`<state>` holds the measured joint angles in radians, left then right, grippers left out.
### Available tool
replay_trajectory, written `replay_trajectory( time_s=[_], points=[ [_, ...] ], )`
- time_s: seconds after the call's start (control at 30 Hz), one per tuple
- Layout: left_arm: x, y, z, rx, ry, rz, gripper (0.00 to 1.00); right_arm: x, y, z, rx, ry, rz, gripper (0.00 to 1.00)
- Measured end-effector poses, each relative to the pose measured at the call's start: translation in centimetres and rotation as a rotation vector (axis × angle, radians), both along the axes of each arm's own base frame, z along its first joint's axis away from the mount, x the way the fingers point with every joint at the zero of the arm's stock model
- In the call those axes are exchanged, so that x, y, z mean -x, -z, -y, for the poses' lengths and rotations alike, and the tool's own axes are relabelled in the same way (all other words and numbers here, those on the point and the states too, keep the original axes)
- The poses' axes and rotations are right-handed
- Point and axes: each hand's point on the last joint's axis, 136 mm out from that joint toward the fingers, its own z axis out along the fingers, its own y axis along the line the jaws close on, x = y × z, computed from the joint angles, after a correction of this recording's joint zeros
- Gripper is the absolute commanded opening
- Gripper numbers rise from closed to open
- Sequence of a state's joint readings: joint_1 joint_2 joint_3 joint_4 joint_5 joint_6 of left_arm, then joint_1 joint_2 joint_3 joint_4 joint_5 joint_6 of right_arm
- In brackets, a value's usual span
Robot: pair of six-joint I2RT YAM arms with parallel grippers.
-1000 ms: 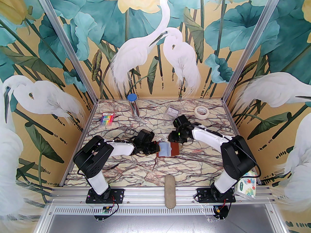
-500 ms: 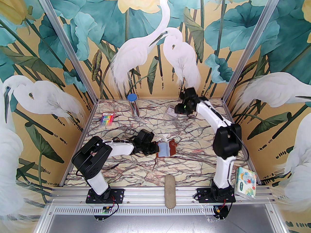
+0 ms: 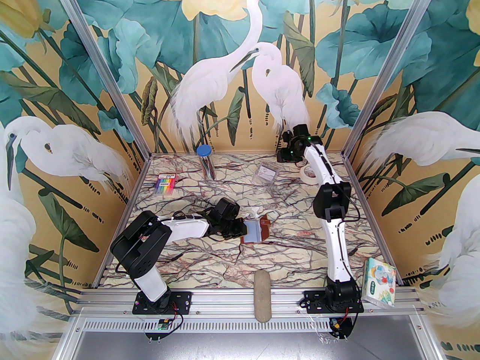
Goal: Put the credit cards into the card holder
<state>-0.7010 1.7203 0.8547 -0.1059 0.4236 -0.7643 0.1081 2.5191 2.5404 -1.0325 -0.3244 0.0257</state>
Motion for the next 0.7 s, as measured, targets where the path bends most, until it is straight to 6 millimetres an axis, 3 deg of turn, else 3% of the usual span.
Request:
replay_trajectory(
  time_s=[0.17, 0.5, 0.7],
  points=[
    [-0.2, -1.0, 0.5, 0.002, 0.013, 0.012, 0.09, -0.5, 0.3, -0.5, -0.058, -0.036, 0.013, 0.47],
    [-0.5, -3.4, 2.5, 0.034, 0.054, 0.059, 0.09, -0.3, 5.0, -2.0, -0.108, -0.079, -0.065, 0.46],
    [-0.6, -3.8, 3.4, 0.042, 0.068, 0.067, 0.09, -0.4, 5.3, -1.9, -0.099, -0.071, -0.068, 0.42]
  ],
)
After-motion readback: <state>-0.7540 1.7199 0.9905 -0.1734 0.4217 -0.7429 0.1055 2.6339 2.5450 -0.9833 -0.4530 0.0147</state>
